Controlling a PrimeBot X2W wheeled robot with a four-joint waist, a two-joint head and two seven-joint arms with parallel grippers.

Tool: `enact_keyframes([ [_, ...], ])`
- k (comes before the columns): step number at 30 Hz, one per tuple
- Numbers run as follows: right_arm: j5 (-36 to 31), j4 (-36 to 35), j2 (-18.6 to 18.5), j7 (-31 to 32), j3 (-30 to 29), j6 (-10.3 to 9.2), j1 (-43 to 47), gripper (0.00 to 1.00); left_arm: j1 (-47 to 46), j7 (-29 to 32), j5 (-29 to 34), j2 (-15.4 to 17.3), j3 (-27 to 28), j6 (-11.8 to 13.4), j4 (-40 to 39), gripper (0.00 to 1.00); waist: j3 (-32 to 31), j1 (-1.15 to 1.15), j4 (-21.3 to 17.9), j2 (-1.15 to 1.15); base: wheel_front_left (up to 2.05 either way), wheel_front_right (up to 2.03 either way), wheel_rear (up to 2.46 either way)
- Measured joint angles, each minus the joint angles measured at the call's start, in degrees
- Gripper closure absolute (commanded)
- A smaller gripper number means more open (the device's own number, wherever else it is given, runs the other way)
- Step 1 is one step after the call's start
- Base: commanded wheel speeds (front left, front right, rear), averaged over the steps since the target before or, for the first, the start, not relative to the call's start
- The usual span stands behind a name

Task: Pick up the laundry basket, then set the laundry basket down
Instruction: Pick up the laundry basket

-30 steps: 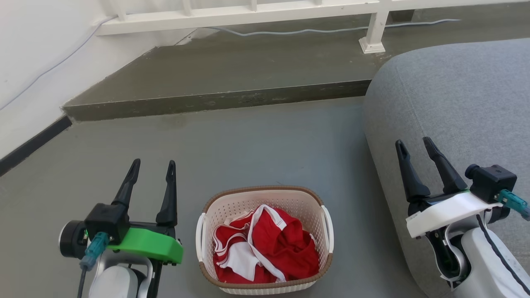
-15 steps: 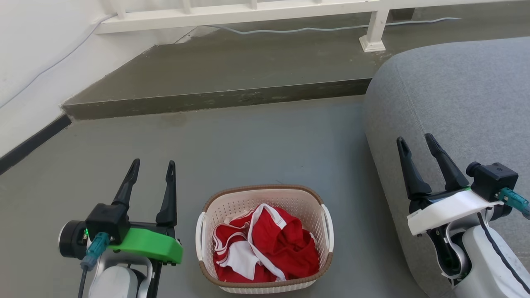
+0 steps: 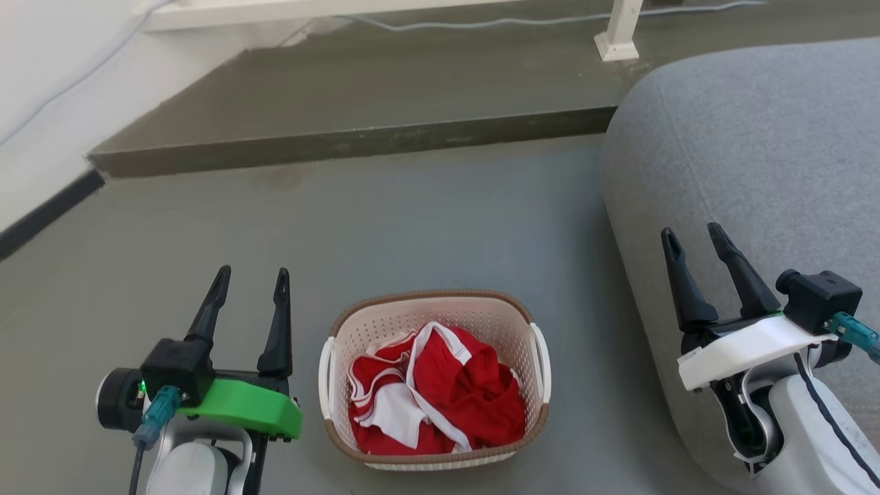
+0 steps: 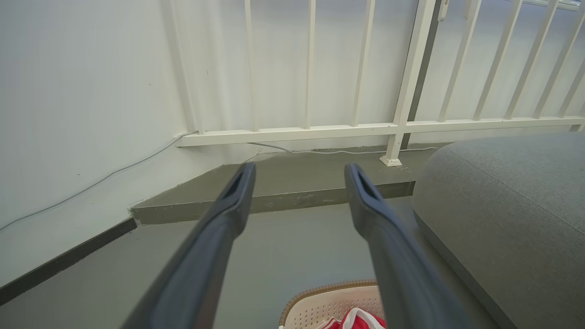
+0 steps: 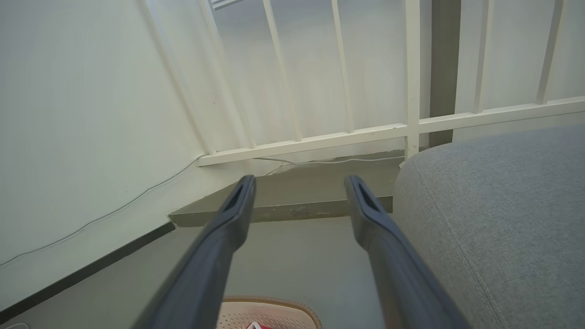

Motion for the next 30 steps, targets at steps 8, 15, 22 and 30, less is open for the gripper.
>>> enact_keyframes([
  [8,0.0,2.0,0.0,0.0,-0.3,0.09,-1.4,0.0,-0.2,0.0,0.0,0.0,-0.1,0.0,1.5,0.0,4.3,0.0,-0.5,0.0,0.0,0.0,0.0],
  [15,1.3,4.3,0.7,0.0,-1.6,0.56,-4.5,0.0,-4.9,0.0,-0.6,-0.1,0.0,0.0,3.9,0.0,9.2,0.0,-1.0,0.0,0.0,0.0,0.0],
  [22,1.8,9.2,1.3,-0.1,-0.5,0.57,-9.1,0.0,-9.4,0.0,-0.9,-0.2,-0.1,0.0,7.4,0.0,14.6,0.0,-1.2,0.0,0.0,0.0,0.0],
  [30,2.6,14.9,1.8,-0.1,0.7,0.78,-15.6,0.0,-15.9,0.0,-1.4,-0.4,-0.4,-0.1,12.9,0.0,21.1,0.01,-1.2,0.0,0.0,0.0,0.0],
])
